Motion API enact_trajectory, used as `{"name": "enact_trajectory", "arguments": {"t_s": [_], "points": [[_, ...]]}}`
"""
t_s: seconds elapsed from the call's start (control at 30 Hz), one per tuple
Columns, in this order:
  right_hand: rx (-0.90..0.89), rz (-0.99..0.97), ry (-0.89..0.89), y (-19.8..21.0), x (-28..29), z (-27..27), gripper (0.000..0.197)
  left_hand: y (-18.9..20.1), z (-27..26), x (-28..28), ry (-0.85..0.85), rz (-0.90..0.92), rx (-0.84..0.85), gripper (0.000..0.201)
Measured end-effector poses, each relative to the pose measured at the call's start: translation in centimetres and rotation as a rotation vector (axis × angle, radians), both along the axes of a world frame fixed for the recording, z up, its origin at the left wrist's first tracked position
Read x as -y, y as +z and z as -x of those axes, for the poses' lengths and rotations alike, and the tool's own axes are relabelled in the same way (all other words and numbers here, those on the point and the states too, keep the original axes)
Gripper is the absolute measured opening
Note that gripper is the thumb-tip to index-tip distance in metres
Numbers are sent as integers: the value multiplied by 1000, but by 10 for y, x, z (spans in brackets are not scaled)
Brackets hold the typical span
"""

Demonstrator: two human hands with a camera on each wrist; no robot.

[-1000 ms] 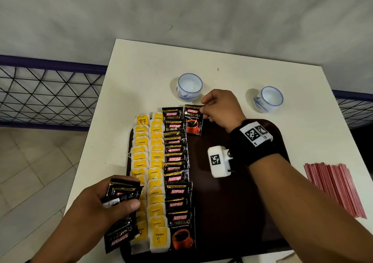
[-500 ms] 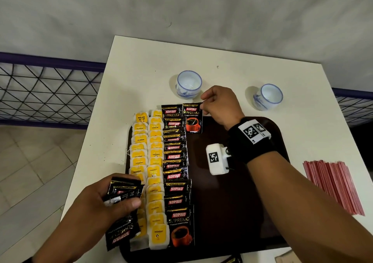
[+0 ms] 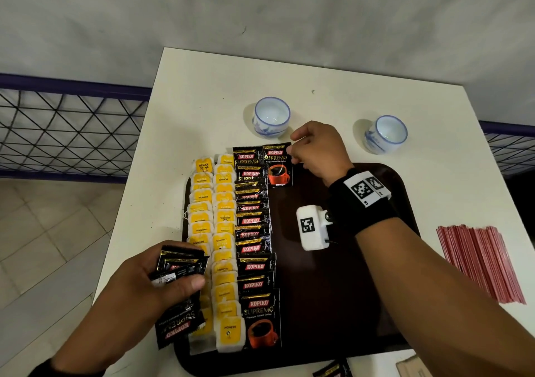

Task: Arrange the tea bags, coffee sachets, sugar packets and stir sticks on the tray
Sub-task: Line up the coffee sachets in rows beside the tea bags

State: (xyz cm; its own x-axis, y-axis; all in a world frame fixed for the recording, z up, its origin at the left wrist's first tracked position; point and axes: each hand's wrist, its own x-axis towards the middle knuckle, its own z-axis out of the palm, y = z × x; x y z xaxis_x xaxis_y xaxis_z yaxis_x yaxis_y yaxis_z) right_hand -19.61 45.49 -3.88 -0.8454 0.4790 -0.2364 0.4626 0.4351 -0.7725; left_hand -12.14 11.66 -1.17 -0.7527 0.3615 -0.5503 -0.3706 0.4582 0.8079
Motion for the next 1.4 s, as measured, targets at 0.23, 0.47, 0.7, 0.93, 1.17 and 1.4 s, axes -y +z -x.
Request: {"name": "enact_trajectory", "arguments": {"t_s": [0.23,0.47,0.7,0.93,1.17,1.4], "points": [[-124,-8,43,24,19,-25,14,4,6,-10,63,-70,-35,19],[-189,271,410,42,84,-100,24,12,16,-44,119,-211,-46,13],[-339,171,600,41,92,-149,44,18,9,-69,155,-337,17,35],[-516,136,457,38,84,-158,29,15,4,-80,186,-347,117,39],[-526,387,128,57,62,-146,23,20,10,-70,217,-364,249,32],[-220,213,-25,36,0,-82,23,14,12,-52,252,-378,342,21]]}}
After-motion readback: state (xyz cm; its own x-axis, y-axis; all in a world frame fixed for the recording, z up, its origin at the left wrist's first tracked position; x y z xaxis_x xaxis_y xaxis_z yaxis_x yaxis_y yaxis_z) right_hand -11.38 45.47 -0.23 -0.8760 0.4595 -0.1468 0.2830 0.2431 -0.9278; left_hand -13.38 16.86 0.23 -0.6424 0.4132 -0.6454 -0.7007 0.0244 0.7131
